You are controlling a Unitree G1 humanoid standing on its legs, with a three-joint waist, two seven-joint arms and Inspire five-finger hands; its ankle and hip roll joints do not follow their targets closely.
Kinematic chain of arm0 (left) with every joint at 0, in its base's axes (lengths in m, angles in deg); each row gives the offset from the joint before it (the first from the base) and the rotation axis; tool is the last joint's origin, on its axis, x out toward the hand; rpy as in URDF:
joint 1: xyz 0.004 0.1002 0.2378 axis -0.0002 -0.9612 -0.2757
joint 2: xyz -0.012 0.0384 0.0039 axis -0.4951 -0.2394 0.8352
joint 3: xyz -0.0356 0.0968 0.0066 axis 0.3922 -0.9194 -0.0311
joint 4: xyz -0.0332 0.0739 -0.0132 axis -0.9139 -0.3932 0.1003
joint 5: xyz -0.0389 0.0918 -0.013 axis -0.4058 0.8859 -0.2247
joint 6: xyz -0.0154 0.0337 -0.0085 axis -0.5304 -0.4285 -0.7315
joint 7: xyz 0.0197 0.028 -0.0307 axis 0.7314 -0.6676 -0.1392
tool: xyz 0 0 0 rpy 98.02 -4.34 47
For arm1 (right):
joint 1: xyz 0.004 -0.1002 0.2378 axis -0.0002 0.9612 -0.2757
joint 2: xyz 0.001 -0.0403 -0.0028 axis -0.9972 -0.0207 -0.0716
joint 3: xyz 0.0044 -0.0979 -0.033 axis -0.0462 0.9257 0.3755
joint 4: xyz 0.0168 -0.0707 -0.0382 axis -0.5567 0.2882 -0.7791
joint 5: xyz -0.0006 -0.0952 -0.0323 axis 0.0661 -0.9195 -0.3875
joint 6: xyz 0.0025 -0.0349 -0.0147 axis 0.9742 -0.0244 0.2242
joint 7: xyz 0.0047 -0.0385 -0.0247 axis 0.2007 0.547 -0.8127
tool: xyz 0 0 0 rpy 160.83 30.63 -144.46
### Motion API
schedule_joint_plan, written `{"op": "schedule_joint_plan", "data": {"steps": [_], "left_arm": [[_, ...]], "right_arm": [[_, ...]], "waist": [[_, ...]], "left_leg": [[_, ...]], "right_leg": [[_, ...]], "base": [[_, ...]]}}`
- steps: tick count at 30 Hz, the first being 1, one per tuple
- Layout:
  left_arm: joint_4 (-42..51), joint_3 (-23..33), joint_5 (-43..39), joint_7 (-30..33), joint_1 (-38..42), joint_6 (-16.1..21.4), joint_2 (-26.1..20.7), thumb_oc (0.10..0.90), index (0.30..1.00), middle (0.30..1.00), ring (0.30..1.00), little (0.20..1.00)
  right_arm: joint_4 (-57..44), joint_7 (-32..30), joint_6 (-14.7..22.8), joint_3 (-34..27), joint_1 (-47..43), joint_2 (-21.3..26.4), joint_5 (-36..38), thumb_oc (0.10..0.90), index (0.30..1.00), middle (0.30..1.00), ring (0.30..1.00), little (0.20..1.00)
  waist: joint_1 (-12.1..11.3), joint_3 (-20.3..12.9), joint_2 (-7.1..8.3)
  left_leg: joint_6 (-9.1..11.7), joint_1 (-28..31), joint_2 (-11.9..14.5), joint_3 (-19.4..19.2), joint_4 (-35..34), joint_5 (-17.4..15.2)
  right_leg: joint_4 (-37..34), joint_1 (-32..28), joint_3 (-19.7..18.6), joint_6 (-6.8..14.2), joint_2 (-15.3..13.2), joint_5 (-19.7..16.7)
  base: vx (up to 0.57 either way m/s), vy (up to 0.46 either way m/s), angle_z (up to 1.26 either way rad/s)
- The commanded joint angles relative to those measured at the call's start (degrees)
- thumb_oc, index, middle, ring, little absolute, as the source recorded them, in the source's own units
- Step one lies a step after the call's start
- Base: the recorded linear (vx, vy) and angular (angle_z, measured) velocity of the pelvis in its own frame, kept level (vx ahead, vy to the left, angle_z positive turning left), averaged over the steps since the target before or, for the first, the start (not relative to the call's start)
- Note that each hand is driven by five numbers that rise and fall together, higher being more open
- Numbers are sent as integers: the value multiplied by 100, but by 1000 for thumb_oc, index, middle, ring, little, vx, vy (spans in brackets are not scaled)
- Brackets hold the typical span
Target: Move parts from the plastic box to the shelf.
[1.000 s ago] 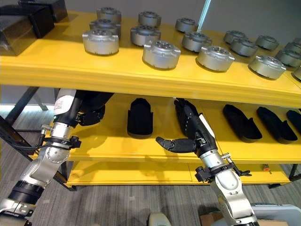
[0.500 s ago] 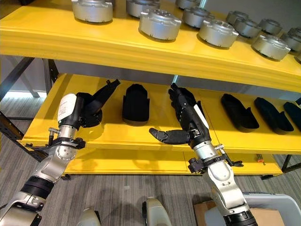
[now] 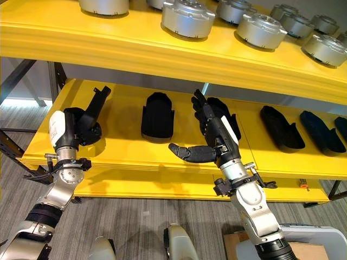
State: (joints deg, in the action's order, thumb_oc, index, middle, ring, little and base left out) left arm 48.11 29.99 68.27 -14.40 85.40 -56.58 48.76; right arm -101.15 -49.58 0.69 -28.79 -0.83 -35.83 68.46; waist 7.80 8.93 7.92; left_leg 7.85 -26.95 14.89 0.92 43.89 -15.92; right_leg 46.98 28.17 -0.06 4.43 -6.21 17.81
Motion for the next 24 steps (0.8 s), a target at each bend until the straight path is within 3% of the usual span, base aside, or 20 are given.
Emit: {"op": "schedule_joint_plan", "data": {"steps": [1,7,10,24], "left_arm": [[-56,-96,186,542,1129,413,-298,400,300,300,300,300],[-619,-478,739,449,1527,222,-756,400,300,300,300,300],[-1173,-962,1265,269,1866,108,-1141,400,300,300,300,300],[-2695,-2269,2062,-185,3079,-110,-1534,400,300,300,300,300]], "right_arm": [[-199,-191,784,-256,-593,161,125,900,1000,1000,1000,1000],[-205,-127,795,-203,-639,262,202,900,1000,1000,1000,1000],[-152,-73,838,-119,-743,342,284,900,1000,1000,1000,1000],[-134,26,909,141,-933,616,357,900,1000,1000,1000,1000]], "waist": [[-19,-438,-125],[3,-399,-149],[35,-363,-182],[94,-139,-267]], "left_leg": [[-198,-133,105,215,-230,354],[-206,-172,111,222,-189,340],[-219,-193,99,199,-169,332],[-236,-349,48,219,-144,396]], "right_leg": [[-380,-637,64,25,-293,91],[-377,-606,71,47,-314,87],[-380,-584,61,66,-331,78],[-341,-472,68,88,-427,58]], "base": [[0,0,0],[11,2,3],[8,11,-1],[0,2,0]]}}
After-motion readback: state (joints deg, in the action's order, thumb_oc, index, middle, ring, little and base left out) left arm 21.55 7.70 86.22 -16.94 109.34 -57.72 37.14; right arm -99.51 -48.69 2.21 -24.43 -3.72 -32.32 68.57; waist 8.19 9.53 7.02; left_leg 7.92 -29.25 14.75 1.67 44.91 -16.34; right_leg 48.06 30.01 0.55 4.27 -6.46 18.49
